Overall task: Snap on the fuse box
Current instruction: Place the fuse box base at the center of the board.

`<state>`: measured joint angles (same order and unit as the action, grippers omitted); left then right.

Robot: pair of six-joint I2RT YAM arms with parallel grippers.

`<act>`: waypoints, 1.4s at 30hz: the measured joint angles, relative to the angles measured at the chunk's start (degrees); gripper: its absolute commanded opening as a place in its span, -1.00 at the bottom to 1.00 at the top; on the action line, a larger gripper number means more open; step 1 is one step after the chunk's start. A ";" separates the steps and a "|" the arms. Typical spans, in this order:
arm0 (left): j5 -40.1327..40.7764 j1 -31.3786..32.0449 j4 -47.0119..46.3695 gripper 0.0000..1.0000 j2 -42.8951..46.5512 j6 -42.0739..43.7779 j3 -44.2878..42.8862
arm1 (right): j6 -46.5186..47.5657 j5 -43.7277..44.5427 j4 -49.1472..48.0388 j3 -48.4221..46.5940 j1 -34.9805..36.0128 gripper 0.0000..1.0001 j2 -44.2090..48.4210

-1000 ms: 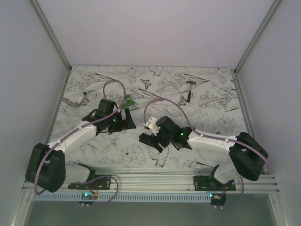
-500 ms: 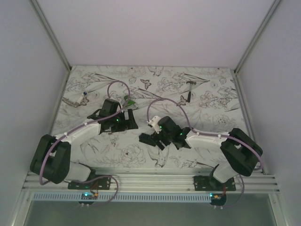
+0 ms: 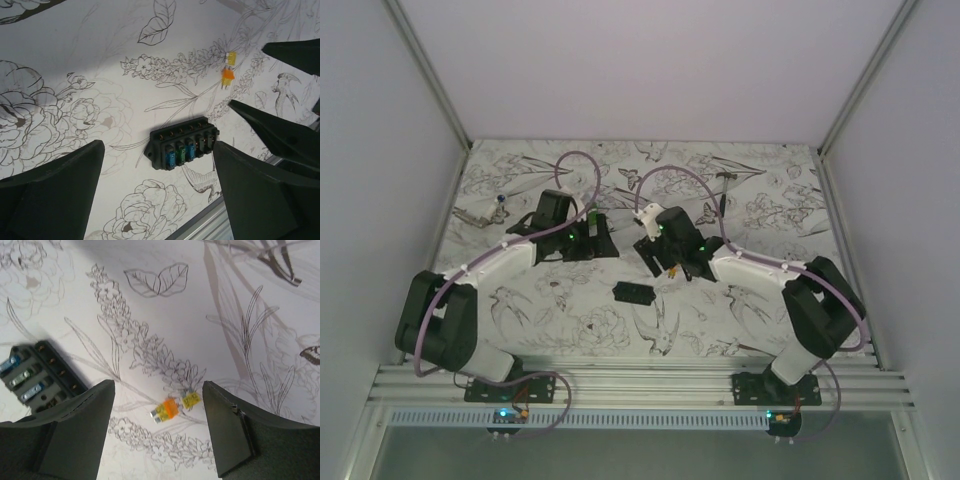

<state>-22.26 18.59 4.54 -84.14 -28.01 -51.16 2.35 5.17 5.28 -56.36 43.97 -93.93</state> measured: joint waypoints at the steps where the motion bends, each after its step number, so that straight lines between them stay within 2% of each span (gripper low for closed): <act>1: -0.70 -0.50 0.24 0.87 -0.39 0.61 -0.04 | 0.17 -0.42 0.85 0.07 -0.28 0.54 0.33; 6: -2.99 -2.71 1.40 0.87 -2.14 2.84 -0.39 | 0.55 -4.44 6.34 2.67 -0.02 0.67 6.69; 11: -3.19 -2.84 1.51 0.87 -2.23 3.69 -0.42 | 0.33 -8.04 9.64 5.57 3.30 0.78 11.50; 25: -3.15 -2.86 1.51 0.87 -2.05 4.02 -0.39 | 1.40 -6.54 4.24 7.50 5.09 0.78 -0.28; 35: -2.89 -3.67 1.66 0.87 1.84 4.83 1.05 | 2.23 -1.62 -0.15 4.63 4.48 0.78 -4.04; 42: -2.08 -3.98 1.90 0.87 3.30 5.44 2.16 | 2.27 0.35 1.05 1.64 2.10 0.79 -5.38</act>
<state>-24.34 14.61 6.44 -80.84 -22.57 -48.99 4.62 5.52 6.33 -54.72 46.06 -99.31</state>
